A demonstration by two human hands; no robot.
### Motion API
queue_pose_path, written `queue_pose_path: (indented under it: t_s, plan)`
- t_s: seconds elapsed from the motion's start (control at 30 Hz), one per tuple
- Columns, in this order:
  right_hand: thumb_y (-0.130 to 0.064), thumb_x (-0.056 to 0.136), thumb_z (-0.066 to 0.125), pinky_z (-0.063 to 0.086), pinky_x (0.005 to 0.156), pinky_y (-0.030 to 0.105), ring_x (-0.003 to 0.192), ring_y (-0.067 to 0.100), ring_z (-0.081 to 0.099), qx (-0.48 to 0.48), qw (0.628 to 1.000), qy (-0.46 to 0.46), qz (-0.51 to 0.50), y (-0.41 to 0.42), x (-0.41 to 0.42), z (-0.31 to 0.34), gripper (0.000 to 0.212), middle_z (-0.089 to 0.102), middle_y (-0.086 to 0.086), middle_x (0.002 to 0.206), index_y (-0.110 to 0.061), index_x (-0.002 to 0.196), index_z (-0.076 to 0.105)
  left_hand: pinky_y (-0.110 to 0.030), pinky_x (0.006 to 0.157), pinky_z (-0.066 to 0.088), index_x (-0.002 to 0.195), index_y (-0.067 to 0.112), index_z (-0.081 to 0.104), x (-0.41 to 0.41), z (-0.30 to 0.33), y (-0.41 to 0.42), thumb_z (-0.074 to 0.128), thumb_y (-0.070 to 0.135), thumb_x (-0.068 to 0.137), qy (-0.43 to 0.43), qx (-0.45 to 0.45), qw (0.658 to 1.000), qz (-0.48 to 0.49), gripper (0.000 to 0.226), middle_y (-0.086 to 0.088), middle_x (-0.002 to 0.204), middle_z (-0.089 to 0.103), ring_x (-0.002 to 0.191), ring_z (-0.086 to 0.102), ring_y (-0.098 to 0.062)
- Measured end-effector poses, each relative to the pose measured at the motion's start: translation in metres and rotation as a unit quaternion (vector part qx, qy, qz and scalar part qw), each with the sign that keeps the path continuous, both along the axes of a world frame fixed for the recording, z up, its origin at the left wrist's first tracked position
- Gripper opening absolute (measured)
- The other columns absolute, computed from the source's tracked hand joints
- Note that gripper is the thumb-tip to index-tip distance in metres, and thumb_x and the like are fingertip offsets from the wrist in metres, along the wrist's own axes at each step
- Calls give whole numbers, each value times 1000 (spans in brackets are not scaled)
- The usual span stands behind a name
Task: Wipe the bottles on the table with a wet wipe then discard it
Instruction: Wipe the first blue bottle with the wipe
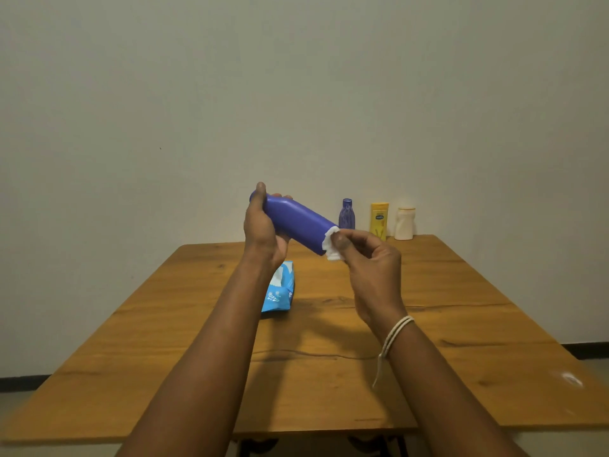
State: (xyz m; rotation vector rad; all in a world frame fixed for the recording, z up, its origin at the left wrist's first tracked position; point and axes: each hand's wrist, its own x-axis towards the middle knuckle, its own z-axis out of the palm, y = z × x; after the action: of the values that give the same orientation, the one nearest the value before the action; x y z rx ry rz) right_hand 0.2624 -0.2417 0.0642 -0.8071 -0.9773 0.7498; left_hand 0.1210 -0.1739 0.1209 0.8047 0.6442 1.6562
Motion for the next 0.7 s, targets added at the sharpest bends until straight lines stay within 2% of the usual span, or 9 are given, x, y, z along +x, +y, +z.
queue_pose_path:
  t_s: [0.07,0.17,0.23,0.3,0.4,0.47,0.53,0.6,0.7]
  plan:
    - [-19,87,75,57,71,19,86,6,71,8,998,-54,4,2,8,10,9,77,-9,86,-23,95,77,-37,73,61,91,9,63,-3,-2,-3,58,43,98,33,11,998,-51,35,-5,75,71,69,70,-19]
    - [-20,90,71,60,76,26,89,13,71,-15,985,-134,108,3,3,23,8,77,-7,88,-24,93,77,-39,76,60,104,4,64,5,-4,-10,59,50,90,118,33,987,-105,48,-6,87,72,77,70,-21]
    - [-20,90,71,61,76,28,88,13,71,3,984,-124,130,5,-3,33,8,77,-6,88,-23,93,78,-38,76,59,103,7,69,10,-5,-15,55,52,92,155,57,974,-155,48,-6,89,73,78,71,-22]
    - [-21,89,73,60,68,24,85,9,72,19,987,-112,115,8,-8,48,6,77,-6,89,-22,91,78,-36,77,61,95,15,76,12,-8,-18,49,52,99,173,86,966,-171,45,-5,93,76,86,73,-21]
    - [-26,88,75,60,57,26,85,15,72,15,985,-148,81,15,-11,65,11,76,-3,90,-17,95,77,-36,79,62,127,11,65,12,-9,-20,44,63,93,206,78,963,-156,65,-11,119,75,111,73,-23]
    - [-28,88,75,62,62,29,89,17,71,19,980,-182,83,16,-12,67,15,76,-1,94,-16,97,76,-37,80,62,137,5,57,10,-7,-17,42,66,91,201,63,968,-133,77,-16,126,71,112,72,-27]
    - [-27,85,77,60,66,25,86,13,72,33,972,-209,107,11,-12,58,13,76,-3,95,-19,95,77,-39,81,63,129,2,60,6,-3,-12,44,67,94,149,41,983,-95,75,-15,114,72,101,74,-26]
    - [-26,84,78,57,62,19,82,8,71,47,964,-237,108,4,-13,41,8,75,-9,88,-23,91,78,-42,87,61,111,6,64,1,0,-5,47,65,96,78,23,996,-38,64,-9,102,72,98,72,-22]
    - [-27,85,76,54,60,13,85,2,69,40,968,-236,78,0,-11,18,4,74,-15,84,-29,88,76,-45,93,57,95,13,65,-1,2,-3,53,63,96,51,31,998,-28,52,-3,90,72,98,68,-20]
